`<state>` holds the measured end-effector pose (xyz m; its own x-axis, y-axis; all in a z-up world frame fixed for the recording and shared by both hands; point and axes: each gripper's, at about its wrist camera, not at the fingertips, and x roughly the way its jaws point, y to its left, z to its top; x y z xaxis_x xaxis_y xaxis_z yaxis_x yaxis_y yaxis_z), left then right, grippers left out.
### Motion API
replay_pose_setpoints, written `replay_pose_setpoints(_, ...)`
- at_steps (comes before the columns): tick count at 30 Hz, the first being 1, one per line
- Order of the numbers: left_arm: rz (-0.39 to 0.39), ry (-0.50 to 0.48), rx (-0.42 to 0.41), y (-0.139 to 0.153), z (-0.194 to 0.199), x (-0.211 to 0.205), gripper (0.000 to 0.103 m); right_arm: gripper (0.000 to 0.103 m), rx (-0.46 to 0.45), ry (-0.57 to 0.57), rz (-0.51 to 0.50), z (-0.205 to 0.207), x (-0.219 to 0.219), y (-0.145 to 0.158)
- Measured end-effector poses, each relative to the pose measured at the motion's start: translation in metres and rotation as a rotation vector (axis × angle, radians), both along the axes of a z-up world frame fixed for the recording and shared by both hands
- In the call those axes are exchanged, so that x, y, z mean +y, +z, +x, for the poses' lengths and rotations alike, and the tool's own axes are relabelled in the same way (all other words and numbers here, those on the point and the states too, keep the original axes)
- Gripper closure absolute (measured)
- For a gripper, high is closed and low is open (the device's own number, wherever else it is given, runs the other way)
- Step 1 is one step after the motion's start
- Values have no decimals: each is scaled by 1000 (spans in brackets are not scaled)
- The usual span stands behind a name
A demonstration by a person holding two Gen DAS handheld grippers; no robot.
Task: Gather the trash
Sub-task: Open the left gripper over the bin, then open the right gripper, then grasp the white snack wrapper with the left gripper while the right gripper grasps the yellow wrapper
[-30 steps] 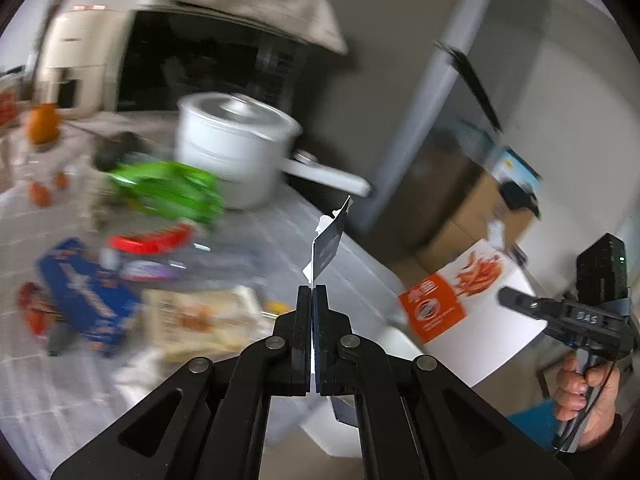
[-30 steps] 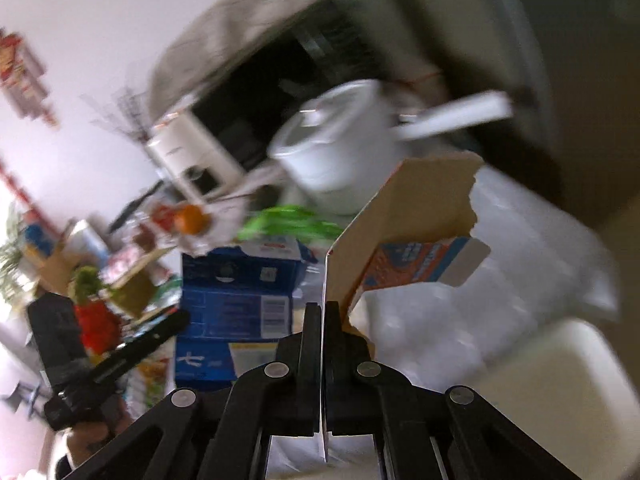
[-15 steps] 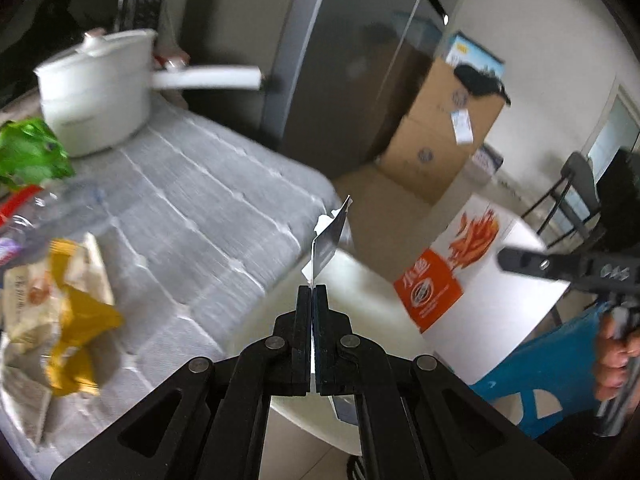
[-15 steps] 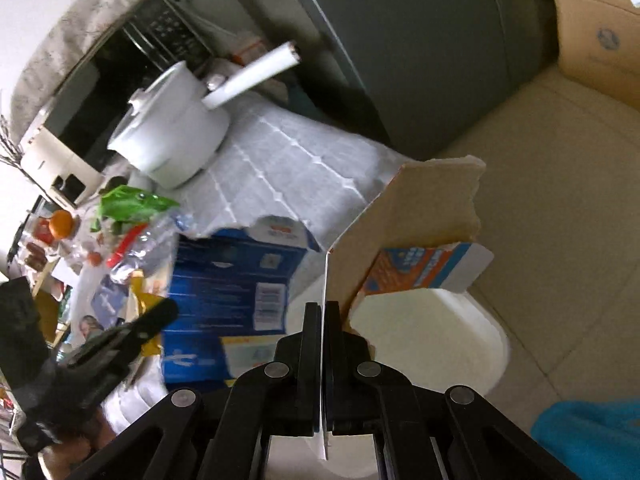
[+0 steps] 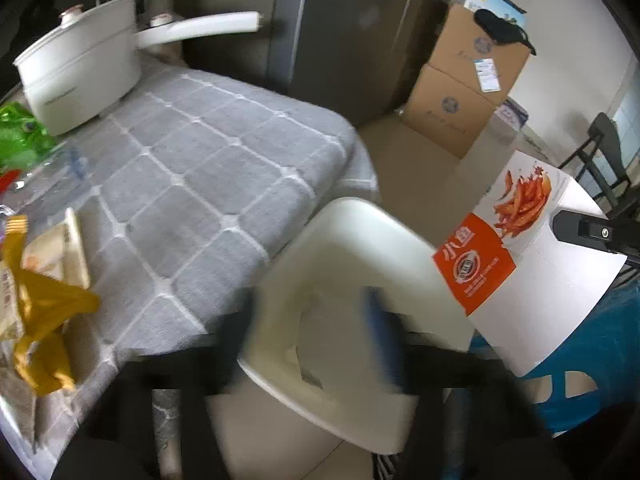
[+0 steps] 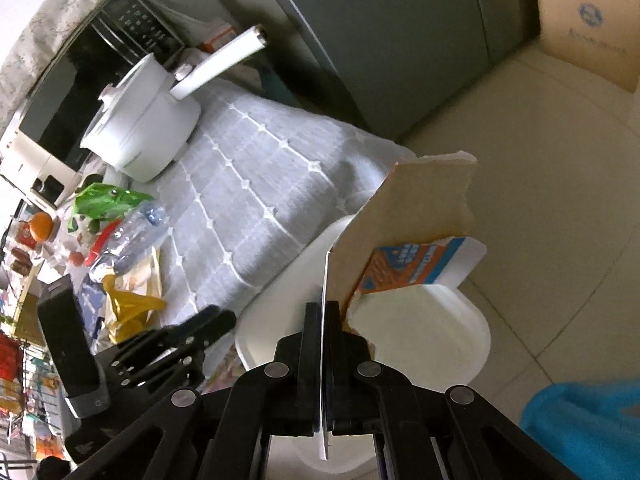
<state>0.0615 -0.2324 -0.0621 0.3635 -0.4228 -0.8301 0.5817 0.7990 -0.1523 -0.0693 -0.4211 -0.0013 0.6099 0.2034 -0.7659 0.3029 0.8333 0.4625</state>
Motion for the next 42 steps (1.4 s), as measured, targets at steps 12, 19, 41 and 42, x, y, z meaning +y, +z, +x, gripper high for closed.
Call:
replay_pose_setpoints(12, -33, 51, -46, 43, -1, 59, 7, 102, 121, 51, -41, 24, 19, -31)
replay_pose_setpoints(19, -70, 110, -85, 71, -2, 111, 1, 102, 218, 100, -70, 48, 40, -63)
replay_pose_setpoints(41, -100, 371, -108, 88, 17, 257, 0, 33, 182, 152, -90, 68, 80, -46)
replay_pose_setpoints(42, -99, 384, -104, 87, 18, 262, 0, 33, 172, 154, -102, 69, 83, -42)
